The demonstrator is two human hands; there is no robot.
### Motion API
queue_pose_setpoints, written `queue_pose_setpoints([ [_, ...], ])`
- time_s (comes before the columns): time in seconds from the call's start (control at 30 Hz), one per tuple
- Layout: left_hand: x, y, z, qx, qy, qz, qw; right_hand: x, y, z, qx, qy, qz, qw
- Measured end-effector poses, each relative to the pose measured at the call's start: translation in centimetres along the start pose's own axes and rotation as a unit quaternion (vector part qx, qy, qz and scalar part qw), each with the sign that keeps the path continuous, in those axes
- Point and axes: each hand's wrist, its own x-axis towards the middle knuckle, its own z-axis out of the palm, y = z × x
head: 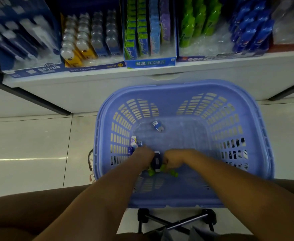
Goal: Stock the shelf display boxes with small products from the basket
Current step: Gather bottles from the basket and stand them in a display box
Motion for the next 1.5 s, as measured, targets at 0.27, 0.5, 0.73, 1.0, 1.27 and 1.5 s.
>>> queue_pose_setpoints([
  [0.27,-0.6,-0.7,-1.0,-0.118,-0.027,-0.001,0.993,-5.7,5.1,-5.6,0.290,0.057,0.020,0.955],
  [0.5,-3.1,-2.3,-6.0,-0.505,0.106,-0.005,0.857,-12.9,3.5,-10.1,0.383,0.257,-0.064,0.885],
  [0.73,-9.6,-2.0,-13.3,-0.740,0.241,0.126,0.616,-18.8,0.1,-13.1,0.401,0.390,-0.151,0.815],
  [1.0,-13.6,-1.3,-17.5,-0.793,0.325,0.233,0.459,-24.8,-0.7,-19.1,0.252,0.626,-0.145,0.723],
  [1.27,-12.5,0.1,-18.3,-0.803,0.340,0.195,0.449,-21.8,0.4,-25.1,0.122,0.642,-0.054,0.755],
  [1.5,-11.2,-0.3,-18.6,-0.808,0.335,0.194,0.444,-21.3,0.4,-26.6,0.071,0.588,-0.002,0.806],
])
